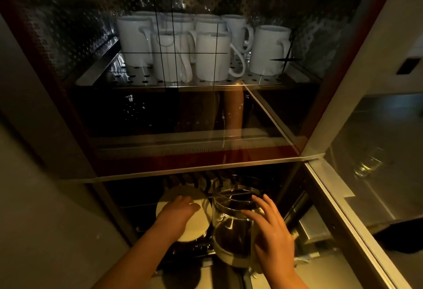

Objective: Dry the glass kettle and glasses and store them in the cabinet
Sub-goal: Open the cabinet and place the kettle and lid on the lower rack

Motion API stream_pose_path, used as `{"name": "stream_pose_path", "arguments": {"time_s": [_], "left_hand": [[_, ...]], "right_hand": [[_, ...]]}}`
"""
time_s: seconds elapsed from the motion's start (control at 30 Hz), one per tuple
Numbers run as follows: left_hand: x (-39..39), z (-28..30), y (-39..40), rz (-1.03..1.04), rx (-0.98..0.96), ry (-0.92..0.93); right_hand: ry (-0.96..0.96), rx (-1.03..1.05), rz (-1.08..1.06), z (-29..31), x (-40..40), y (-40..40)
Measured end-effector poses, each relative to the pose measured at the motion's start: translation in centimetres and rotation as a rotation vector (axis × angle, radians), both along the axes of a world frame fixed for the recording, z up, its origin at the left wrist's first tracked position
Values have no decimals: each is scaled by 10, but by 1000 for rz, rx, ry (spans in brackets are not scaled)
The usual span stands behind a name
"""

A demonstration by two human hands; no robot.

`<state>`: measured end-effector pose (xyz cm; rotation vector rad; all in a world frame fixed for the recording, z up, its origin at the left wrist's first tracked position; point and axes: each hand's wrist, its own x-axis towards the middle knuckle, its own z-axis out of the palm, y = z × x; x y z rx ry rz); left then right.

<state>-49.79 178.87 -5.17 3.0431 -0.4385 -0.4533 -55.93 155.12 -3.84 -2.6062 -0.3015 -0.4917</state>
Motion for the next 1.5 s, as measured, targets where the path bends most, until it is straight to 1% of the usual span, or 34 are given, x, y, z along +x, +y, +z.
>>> {"name": "stream_pose_path", "arguments": {"time_s": [0.1,0.23,0.33,0.5,0.6,0.83,1.0,1.13,1.2,1.27,1.5], "left_hand": [[9,-3,1,15,20,42],[15,-7,3,87,-20,91],[18,-10,3,83,-31,80],[23,-8,4,150,-87,181],[25,-8,5,132,-75,201],[26,-12,-1,85,51,141],[23,-14,-3,120,-28,80],[15,-22,-3,121,-103,-14],[13,-26,-2,116,-110,-5],[13,-27,-2,104,-74,9],[9,-35,-3,55,31,-31]], "right_hand": [[9,7,6,-2,2,1],[20,21,0,-5,3,3],[12,12,-2,-6,3,4],[39,2,-22,-8,3,7],[34,-6,-16,-8,4,9],[-1,10,-47,-2,3,12],[-58,36,-51,7,-1,14],[-58,34,-67,13,-4,14],[-58,30,-69,16,-5,12],[-55,35,-68,17,-6,11],[-16,52,-62,17,-9,6]]}}
